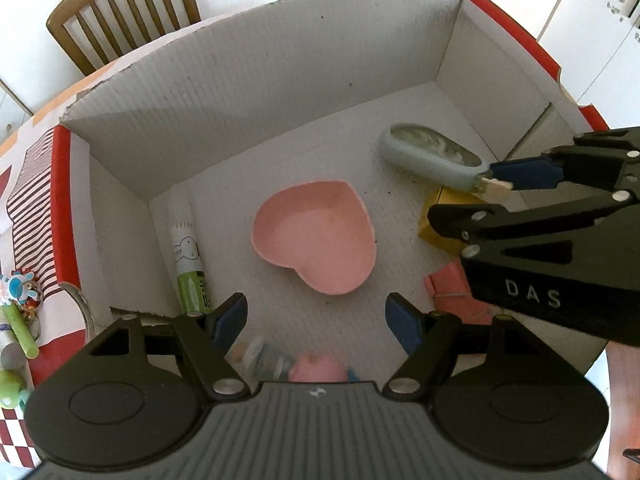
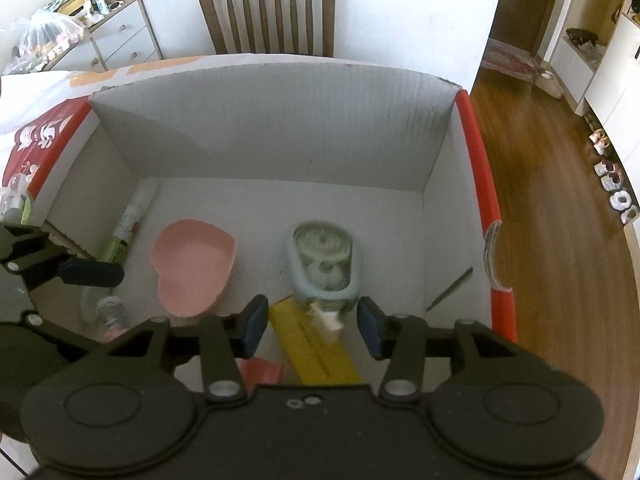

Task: Organize rigid objects
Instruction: 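Open the right tool to drop the tape while the left tool releases the figurine, then withdraw both tools from the box back toward the pile, then grasp the blue-and-white toy with the right tool while the left tool grasps the green-lidded jar, then carry the toy and green-lidded jar with both tools over the red box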

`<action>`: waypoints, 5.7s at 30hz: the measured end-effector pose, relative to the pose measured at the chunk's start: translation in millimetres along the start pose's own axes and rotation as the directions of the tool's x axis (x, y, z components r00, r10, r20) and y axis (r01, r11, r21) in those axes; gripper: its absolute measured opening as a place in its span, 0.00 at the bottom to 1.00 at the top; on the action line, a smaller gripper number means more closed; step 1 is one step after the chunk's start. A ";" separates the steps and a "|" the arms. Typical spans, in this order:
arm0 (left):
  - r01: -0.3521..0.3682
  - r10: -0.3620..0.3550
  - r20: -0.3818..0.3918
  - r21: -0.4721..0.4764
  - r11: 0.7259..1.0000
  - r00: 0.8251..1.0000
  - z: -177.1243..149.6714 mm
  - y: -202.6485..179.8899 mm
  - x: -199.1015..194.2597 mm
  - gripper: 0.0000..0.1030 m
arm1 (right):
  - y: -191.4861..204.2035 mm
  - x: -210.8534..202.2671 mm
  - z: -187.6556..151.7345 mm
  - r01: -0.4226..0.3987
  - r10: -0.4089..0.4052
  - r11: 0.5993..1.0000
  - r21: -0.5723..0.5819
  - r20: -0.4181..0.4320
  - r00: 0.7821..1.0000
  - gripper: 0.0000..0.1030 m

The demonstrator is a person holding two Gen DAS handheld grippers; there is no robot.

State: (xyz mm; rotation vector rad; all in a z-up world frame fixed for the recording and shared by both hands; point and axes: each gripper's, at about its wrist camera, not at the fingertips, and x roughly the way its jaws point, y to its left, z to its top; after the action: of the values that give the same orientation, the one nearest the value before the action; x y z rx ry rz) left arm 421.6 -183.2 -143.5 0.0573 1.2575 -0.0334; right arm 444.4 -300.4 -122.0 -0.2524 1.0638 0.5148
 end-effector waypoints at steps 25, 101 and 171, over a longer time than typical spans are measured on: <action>0.062 -0.038 0.259 -0.086 0.994 0.965 -29.0 8.3 -70.4 0.74 | 13.3 -65.3 -7.1 0.001 -0.003 1.000 0.020 0.128 0.992 0.64; 0.010 0.158 0.427 -0.365 0.931 0.890 -193.6 323.7 -81.1 0.98 | 294.9 -51.3 -3.4 -0.081 0.142 0.971 -0.226 0.272 0.952 0.98; 0.153 0.066 0.391 -0.503 0.851 0.918 -186.0 349.2 -52.4 0.45 | 297.9 15.1 59.4 -0.155 0.183 0.973 -0.169 0.162 0.970 0.25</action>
State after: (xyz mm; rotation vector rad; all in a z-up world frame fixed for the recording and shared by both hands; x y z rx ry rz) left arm 248.7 176.4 -142.1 -0.4403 0.8221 0.2525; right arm 341.7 -15.5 -93.3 -0.2487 0.8773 0.7625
